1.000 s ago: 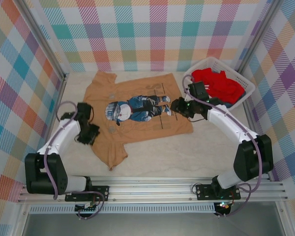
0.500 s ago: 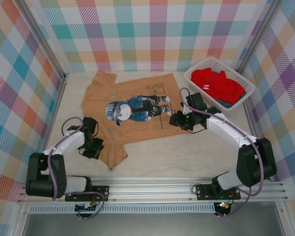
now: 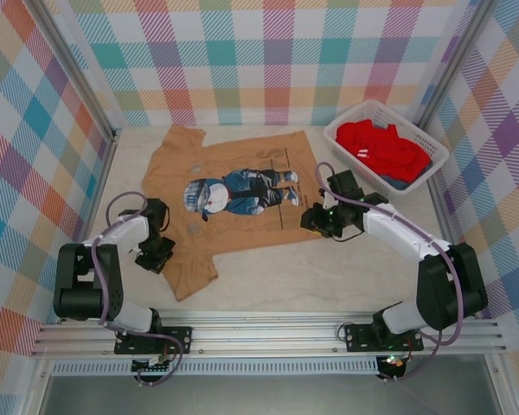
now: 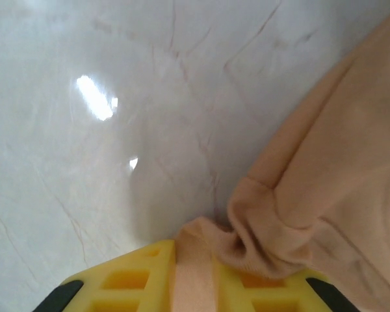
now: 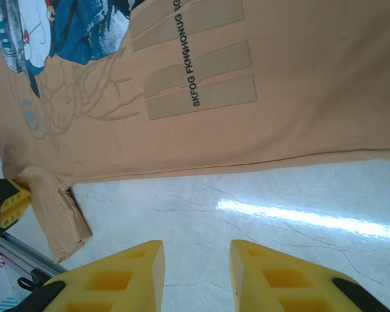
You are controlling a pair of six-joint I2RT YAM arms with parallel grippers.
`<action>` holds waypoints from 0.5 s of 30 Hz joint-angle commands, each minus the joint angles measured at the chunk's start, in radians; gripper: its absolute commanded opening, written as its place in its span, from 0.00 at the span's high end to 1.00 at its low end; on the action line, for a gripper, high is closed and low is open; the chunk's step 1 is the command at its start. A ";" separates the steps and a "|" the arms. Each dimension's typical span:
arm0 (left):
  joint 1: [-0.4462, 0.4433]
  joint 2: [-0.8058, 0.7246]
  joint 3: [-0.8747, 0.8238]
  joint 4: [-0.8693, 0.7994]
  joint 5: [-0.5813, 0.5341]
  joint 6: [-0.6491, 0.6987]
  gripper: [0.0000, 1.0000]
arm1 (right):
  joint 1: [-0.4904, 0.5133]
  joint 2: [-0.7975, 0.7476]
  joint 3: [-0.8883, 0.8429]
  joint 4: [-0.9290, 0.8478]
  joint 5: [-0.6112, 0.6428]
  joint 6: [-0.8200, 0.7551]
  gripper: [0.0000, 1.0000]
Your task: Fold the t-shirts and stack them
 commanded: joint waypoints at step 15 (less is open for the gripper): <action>-0.241 -0.392 -0.086 -0.355 0.068 -0.223 0.58 | -0.108 -0.072 -0.092 -0.044 0.080 0.096 0.62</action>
